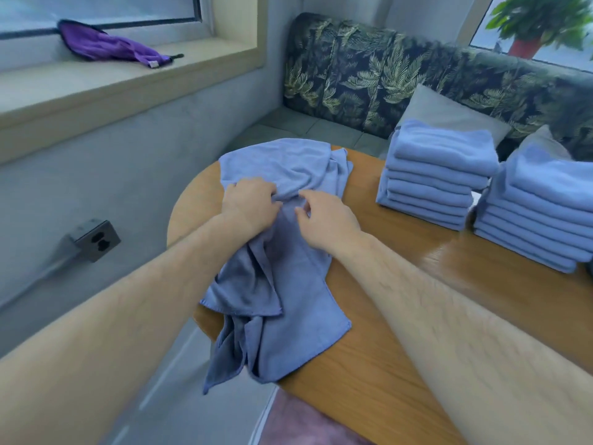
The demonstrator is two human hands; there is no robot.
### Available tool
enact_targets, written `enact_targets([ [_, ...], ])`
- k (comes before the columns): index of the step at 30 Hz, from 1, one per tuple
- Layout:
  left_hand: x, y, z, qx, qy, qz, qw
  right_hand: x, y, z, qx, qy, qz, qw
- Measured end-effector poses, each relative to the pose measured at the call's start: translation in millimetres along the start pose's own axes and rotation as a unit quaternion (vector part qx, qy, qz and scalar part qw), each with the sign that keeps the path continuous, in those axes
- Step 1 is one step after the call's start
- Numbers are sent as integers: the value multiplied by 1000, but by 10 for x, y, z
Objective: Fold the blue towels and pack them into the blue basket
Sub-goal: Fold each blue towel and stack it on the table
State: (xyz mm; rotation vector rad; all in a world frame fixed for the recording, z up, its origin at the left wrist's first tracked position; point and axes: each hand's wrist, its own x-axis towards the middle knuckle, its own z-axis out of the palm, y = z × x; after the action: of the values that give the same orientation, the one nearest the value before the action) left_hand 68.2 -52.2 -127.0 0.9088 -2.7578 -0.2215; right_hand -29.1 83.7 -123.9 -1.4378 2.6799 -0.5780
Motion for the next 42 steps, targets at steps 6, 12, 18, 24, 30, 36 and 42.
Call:
enact_targets([
  [6, -66, 75, -68, -94, 75, 38, 992, 10, -6, 12, 148, 59, 56, 986],
  [12, -397, 537, -371, -251, 75, 153, 953, 60, -60, -246, 469, 63, 212, 855],
  [18, -399, 767, -333, -198, 75, 120, 970, -267, 222, -535, 414, 147, 201, 876],
  [24, -558, 1282, -97, -126, -52, 119, 983, -958, 731, -763, 395, 192, 229, 869],
  [30, -921, 2300, 218, -149, -199, 196, 949, -2106, 1503, -1065, 354, 210, 317, 855],
  [36, -1217, 3331, 561, -124, -237, 316, 910, -3022, 2184, -1276, 368, 242, 394, 806],
  [42, -1421, 3293, 714, -179, 19, 330, 927, -3205, 2360, -1212, 448, 295, 380, 754],
])
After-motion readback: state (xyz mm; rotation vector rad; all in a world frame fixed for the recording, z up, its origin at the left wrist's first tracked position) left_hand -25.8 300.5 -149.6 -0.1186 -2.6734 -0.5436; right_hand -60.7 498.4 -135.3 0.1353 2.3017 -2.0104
